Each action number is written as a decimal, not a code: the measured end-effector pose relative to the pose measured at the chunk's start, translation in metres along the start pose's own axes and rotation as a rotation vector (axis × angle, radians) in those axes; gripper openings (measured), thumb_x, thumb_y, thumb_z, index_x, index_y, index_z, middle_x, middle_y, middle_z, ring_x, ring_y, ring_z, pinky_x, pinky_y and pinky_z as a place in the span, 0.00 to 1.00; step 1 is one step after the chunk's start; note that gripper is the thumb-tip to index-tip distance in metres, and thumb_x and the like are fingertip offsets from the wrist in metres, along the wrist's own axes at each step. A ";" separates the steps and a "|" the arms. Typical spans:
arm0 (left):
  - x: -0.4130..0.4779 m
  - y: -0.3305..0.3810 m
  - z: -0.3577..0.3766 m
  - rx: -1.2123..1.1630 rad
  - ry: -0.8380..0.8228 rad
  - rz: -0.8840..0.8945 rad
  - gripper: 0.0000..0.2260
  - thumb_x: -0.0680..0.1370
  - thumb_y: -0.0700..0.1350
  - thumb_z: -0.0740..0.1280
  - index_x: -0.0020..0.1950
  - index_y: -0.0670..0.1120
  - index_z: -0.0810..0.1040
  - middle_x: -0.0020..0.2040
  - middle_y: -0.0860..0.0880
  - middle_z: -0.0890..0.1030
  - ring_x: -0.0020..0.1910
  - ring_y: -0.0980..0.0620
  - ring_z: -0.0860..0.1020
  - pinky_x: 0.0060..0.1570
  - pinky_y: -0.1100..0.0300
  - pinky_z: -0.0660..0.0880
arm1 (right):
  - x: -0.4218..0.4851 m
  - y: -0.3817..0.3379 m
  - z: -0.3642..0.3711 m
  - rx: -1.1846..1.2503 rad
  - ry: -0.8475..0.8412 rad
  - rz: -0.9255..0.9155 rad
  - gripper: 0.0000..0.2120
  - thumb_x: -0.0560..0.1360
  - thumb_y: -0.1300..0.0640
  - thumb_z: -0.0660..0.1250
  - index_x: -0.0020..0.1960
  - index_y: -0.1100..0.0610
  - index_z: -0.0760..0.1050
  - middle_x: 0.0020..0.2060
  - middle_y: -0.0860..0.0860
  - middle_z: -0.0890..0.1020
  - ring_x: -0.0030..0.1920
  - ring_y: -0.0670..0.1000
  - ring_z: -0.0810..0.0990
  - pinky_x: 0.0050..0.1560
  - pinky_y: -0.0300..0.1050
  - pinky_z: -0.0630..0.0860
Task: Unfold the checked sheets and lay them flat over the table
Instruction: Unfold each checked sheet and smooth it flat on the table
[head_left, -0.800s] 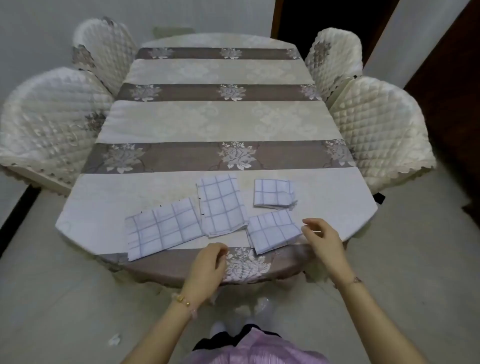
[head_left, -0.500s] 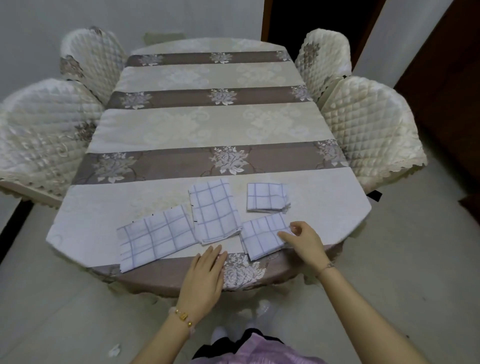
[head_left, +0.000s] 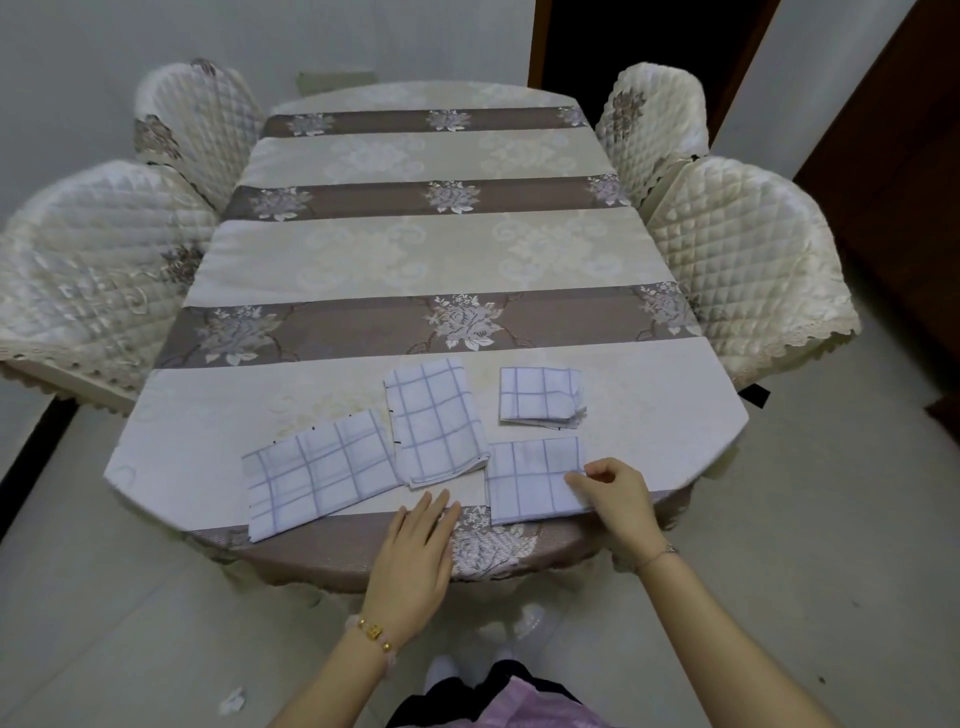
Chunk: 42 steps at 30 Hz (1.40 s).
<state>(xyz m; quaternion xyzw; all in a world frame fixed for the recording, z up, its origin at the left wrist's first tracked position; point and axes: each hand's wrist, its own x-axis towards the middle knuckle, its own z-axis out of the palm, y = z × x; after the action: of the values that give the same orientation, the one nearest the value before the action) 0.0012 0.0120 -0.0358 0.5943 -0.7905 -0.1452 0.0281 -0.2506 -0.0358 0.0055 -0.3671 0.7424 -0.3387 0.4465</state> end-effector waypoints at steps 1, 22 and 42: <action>0.000 0.000 0.000 -0.006 -0.002 -0.003 0.21 0.78 0.48 0.53 0.66 0.47 0.75 0.66 0.48 0.76 0.65 0.47 0.75 0.66 0.52 0.60 | -0.002 0.000 -0.002 0.076 -0.017 0.022 0.07 0.71 0.60 0.72 0.39 0.57 0.74 0.35 0.51 0.77 0.41 0.51 0.75 0.39 0.40 0.70; 0.023 0.033 -0.094 -0.135 0.373 0.430 0.29 0.67 0.42 0.76 0.67 0.52 0.71 0.67 0.51 0.75 0.69 0.50 0.69 0.68 0.47 0.60 | -0.048 -0.056 -0.021 0.502 -0.235 0.088 0.09 0.73 0.63 0.69 0.52 0.63 0.77 0.48 0.59 0.84 0.47 0.55 0.82 0.41 0.42 0.80; 0.025 0.046 -0.116 -1.370 0.081 -0.328 0.11 0.79 0.42 0.63 0.46 0.36 0.82 0.45 0.38 0.84 0.46 0.44 0.84 0.51 0.48 0.80 | -0.073 -0.071 0.057 0.522 -0.424 -0.035 0.17 0.72 0.56 0.72 0.60 0.55 0.76 0.53 0.54 0.84 0.52 0.53 0.84 0.45 0.46 0.80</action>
<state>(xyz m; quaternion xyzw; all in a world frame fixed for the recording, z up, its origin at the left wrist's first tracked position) -0.0237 -0.0233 0.0836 0.5593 -0.4196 -0.5904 0.4032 -0.1576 -0.0190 0.0735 -0.3152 0.5151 -0.4410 0.6640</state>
